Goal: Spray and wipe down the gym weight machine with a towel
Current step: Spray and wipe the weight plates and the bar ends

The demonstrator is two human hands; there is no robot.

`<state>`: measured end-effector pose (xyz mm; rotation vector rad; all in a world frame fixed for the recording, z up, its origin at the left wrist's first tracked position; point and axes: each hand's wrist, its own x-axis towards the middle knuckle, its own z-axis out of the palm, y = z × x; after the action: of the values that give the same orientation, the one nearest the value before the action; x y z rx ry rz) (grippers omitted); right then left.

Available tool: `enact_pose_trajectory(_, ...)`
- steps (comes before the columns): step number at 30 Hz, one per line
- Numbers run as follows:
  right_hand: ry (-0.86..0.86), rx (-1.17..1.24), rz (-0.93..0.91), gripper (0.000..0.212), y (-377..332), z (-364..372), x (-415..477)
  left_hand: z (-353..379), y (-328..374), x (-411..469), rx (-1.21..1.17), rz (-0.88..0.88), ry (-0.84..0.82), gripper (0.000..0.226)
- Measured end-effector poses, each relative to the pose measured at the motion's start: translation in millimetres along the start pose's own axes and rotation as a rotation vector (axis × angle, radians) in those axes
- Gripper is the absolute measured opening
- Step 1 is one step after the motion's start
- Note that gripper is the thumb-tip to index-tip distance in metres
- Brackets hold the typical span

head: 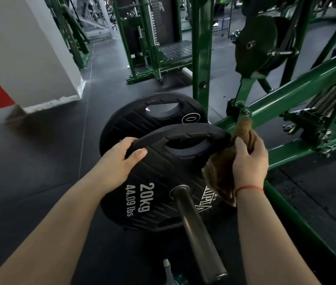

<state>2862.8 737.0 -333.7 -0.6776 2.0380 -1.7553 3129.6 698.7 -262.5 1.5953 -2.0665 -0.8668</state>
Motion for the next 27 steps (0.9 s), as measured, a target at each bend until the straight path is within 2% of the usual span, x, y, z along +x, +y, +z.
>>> enact_pose_trajectory(4,-0.005,-0.211,-0.274,0.043,-20.9,23.1,-5.9,2.5,11.8,6.9,0.129,0.015,-0.007,0.032)
enact_pose_trajectory(8,0.000,-0.289,-0.517,0.039,-43.0,45.1,-28.1,8.7,29.7,15.8,0.224,0.024,-0.001,0.034)
enact_pose_trajectory(12,-0.047,-0.324,-0.701,0.047,-57.1,59.9,-52.4,16.8,46.8,28.9,0.266,0.039,0.019,0.041)
enact_pose_trajectory(16,-0.053,-0.326,-0.600,0.051,-51.8,45.8,-29.8,18.5,58.3,34.9,0.270,0.080,-0.021,0.056)
enact_pose_trajectory(18,-0.049,-0.310,-0.494,0.046,-49.1,35.3,-12.2,8.6,51.6,25.8,0.199,0.044,-0.047,0.075)
enact_pose_trajectory(20,-0.080,-0.310,-0.371,0.042,-47.7,30.6,0.9,-3.5,29.7,15.2,0.225,-0.021,-0.013,0.082)
enact_pose_trajectory(22,-0.100,-0.321,-0.284,0.041,-46.4,29.7,7.5,-13.6,3.9,5.3,0.230,-0.060,0.015,0.070)
enact_pose_trajectory(24,-0.085,-0.344,-0.245,0.041,-47.5,30.5,6.4,-16.3,-12.2,-1.9,0.085,-0.076,-0.012,0.049)
enact_pose_trajectory(27,-0.009,-0.485,-0.294,0.039,-57.2,41.9,-10.2,-10.7,-19.2,0.3,-0.024,-0.042,-0.038,0.029)
